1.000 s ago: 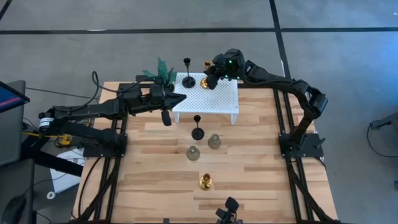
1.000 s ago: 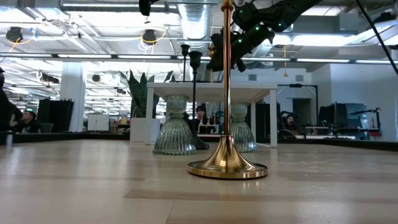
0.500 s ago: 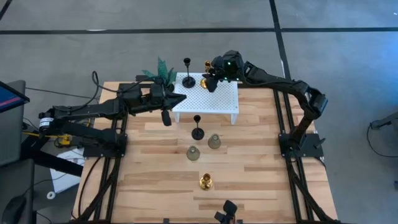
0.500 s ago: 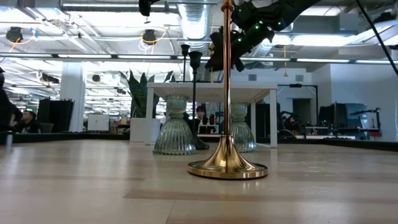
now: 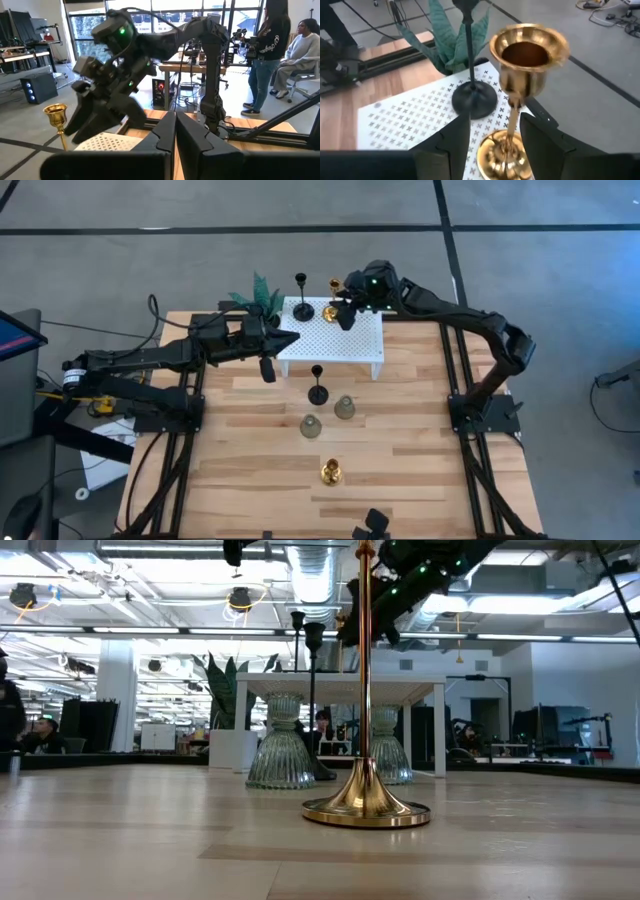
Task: Pick & Place candle stick holders
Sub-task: Put the right green glass candle holder on the shelf
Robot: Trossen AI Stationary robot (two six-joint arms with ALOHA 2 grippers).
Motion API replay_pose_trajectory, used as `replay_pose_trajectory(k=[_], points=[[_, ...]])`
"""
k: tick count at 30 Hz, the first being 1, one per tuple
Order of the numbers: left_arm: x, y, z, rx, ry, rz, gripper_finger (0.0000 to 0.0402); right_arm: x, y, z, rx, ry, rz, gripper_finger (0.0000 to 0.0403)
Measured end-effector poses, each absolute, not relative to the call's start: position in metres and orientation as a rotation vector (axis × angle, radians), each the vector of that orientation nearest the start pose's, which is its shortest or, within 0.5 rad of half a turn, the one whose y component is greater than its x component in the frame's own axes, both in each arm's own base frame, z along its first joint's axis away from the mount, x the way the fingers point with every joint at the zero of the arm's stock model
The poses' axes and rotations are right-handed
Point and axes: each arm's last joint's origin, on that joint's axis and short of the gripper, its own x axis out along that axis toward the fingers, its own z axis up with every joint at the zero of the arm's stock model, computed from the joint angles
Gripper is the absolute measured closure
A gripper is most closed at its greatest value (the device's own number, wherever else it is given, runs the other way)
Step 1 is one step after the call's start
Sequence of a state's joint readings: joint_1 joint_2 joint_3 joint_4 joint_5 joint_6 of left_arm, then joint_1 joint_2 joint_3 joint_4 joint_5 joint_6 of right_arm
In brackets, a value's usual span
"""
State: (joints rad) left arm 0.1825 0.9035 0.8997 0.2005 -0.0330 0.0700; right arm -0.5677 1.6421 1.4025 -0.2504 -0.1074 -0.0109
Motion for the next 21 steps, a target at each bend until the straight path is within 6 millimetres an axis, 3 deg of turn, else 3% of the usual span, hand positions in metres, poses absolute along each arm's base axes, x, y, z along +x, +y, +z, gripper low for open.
replay_pose_trajectory(k=[13, 21], points=[[0.193, 0.037, 0.389, 0.084, -0.189, 0.221, 0.0389, 0.269, -0.149, 0.379, 0.137, 0.461, -0.397, 0.0248], [0.193, 0.037, 0.389, 0.084, -0.189, 0.221, 0.0389, 0.245, -0.116, 0.394, 0.130, 0.506, -0.334, 0.0277]])
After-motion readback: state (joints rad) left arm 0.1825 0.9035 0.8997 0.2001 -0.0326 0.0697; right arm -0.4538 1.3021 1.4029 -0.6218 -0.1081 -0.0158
